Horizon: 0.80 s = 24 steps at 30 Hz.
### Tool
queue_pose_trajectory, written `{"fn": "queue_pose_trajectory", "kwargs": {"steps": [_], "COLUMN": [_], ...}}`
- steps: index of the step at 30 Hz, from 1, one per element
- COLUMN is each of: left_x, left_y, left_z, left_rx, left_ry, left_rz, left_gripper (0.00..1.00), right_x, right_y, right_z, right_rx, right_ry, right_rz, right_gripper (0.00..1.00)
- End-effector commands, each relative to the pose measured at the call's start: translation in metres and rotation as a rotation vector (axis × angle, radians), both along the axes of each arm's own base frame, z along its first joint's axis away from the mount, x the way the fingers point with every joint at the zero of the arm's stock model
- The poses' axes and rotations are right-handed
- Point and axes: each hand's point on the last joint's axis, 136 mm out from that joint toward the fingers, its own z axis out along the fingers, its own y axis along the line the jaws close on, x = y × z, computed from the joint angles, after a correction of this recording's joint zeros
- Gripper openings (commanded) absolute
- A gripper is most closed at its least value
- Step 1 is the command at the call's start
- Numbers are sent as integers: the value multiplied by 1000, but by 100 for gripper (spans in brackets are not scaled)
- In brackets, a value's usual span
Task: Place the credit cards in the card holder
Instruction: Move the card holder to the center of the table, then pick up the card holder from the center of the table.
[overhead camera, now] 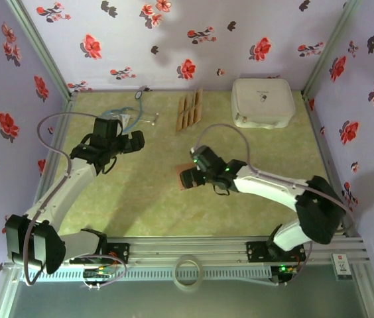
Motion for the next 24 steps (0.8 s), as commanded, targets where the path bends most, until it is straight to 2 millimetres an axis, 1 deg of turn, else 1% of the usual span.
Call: {"fn": "queue_pose_trajectory", "kwargs": {"steps": [1, 3, 5, 7, 11, 12, 15, 18, 24], "left_x": [1, 0, 0, -1, -3, -4, -5, -6, -8], "left_y": [-7, -15, -24, -37, -54, -58, -64, -68, -76], "left_z": [14, 12, 6, 0, -14, -17, -24, -31, -40], "left_rx": [-124, -172, -215, -265, -298, -296, -291, -280, -258], "left_ry": [6, 27, 60, 89, 146, 153, 170, 187, 205], "left_rz": [47, 40, 31, 0, -28, -36, -47, -56, -78], "left_gripper": [100, 100, 100, 100, 100, 100, 100, 100, 100], "right_x": [-2, 0, 2, 4, 4, 4, 4, 4, 2], "right_y": [-7, -10, -11, -13, -8, -6, 0, 1, -1], "right_z": [1, -5, -11, -22, -42, -45, -53, -58, -65], "right_rx": [223, 335, 407, 449, 495, 510, 550, 562, 548], "right_ry": [161, 235, 282, 332, 413, 425, 453, 466, 469], "right_rz": [-156, -234, -280, -326, -368, -368, -374, -379, -390], "right_gripper": [96, 93, 91, 86, 71, 67, 59, 56, 56]}}
